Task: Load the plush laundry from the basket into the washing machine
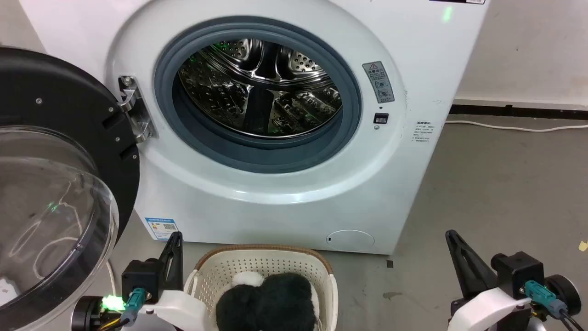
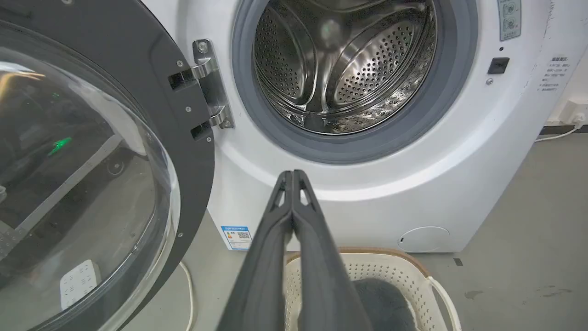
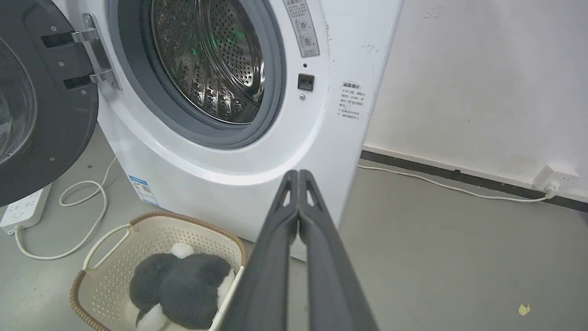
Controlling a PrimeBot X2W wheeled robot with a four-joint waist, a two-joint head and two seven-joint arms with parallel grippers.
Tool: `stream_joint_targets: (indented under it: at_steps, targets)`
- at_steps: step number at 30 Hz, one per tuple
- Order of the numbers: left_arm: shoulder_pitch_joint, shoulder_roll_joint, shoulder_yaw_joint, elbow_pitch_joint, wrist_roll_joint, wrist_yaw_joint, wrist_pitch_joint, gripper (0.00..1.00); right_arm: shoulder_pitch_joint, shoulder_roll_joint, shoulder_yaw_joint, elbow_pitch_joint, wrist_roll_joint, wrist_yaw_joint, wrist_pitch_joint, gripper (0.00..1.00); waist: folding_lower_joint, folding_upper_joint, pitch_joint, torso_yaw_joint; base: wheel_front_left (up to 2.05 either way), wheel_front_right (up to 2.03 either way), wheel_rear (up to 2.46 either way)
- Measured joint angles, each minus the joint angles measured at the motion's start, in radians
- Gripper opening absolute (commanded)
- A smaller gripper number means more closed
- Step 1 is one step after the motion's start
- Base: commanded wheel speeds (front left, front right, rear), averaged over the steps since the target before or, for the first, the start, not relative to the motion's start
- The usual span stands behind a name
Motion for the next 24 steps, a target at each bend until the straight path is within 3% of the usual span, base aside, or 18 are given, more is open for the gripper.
stream_joint_targets:
  at_steps: [24]
  targets:
    - [0.000, 0.000, 0.000, 0.000, 0.000, 0.000, 0.000, 0.00, 0.000, 0.000, 0.000, 0.000, -0.001, 0.000, 0.000, 0.00, 0.0000, 0.0000, 0.000, 0.000, 0.00, 0.00, 0.00]
